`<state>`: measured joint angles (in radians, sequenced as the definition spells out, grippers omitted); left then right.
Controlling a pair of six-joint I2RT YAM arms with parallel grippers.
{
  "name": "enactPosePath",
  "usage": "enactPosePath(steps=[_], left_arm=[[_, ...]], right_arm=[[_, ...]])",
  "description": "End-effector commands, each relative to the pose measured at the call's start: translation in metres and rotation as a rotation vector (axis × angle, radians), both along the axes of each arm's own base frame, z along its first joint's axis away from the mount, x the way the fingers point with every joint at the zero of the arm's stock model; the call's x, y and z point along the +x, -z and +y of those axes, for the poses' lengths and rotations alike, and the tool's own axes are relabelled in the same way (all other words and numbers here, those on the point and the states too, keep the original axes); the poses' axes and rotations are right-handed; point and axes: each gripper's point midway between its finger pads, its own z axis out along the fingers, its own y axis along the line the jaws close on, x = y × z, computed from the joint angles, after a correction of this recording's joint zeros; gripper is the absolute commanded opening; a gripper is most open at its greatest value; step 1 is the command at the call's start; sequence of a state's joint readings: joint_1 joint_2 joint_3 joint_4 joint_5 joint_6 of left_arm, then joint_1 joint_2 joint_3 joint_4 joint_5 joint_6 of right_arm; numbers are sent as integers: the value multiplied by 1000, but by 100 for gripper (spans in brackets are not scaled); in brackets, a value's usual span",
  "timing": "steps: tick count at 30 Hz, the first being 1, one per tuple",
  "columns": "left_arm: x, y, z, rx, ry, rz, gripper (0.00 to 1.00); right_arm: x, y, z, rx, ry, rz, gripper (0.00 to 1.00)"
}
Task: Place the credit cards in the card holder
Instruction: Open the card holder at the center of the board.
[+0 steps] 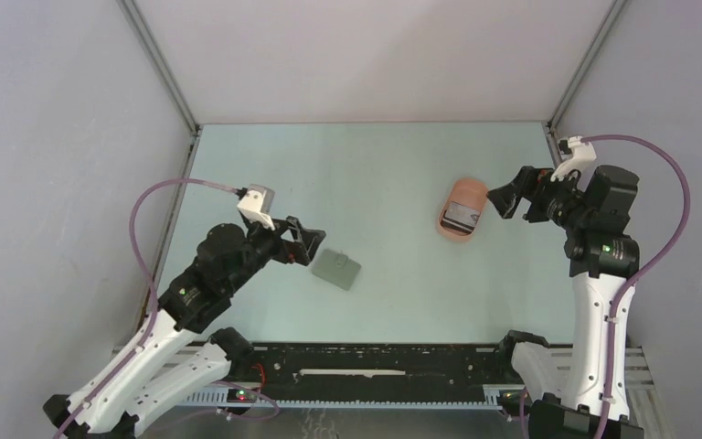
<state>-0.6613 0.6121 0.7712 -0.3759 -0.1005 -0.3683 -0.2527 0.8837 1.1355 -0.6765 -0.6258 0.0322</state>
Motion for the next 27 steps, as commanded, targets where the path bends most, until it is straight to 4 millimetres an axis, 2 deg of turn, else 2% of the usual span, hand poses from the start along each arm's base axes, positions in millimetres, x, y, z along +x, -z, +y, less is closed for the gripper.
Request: enactPosePath(steps=[1,5,8,10,12,14,16,18,20,22,23,27], left_arm=[[3,-23,-16,-46,43,-82,100],[2,-21,-32,-117,91,-88,100],[4,-7,-36,-142,91,-76,100],[5,3,-36,-162,80,-72,100],[7,10,-38,-190,76,-79,100],[10,17,-41,-214,73,-82,100],[13,24,-44,-227,71,-80,100],[18,31,-48,-213,68,-67,100],[22,38,-49,-188,64,-48,100],[25,42,-50,-166,60,-36,100],[26,45,-51,-157,58,-29,100],[27,55,-49,-144,48,-8,100]], right_arm=[[9,-17,-3,-19,11,-53,99],[22,-9,-2,-52,1,-42,100],[32,-6,1,-125,-44,-78,100],[37,-4,9,-209,-100,-114,100],[38,5,25,-325,-236,-160,100],[36,23,40,-442,-381,-174,100],[46,35,46,-471,-421,-141,100],[61,45,44,-459,-478,-66,100],[83,60,31,-427,-485,37,99],[104,76,22,-422,-488,135,92],[114,94,20,-422,-508,197,88],[136,135,15,-484,-549,308,85]])
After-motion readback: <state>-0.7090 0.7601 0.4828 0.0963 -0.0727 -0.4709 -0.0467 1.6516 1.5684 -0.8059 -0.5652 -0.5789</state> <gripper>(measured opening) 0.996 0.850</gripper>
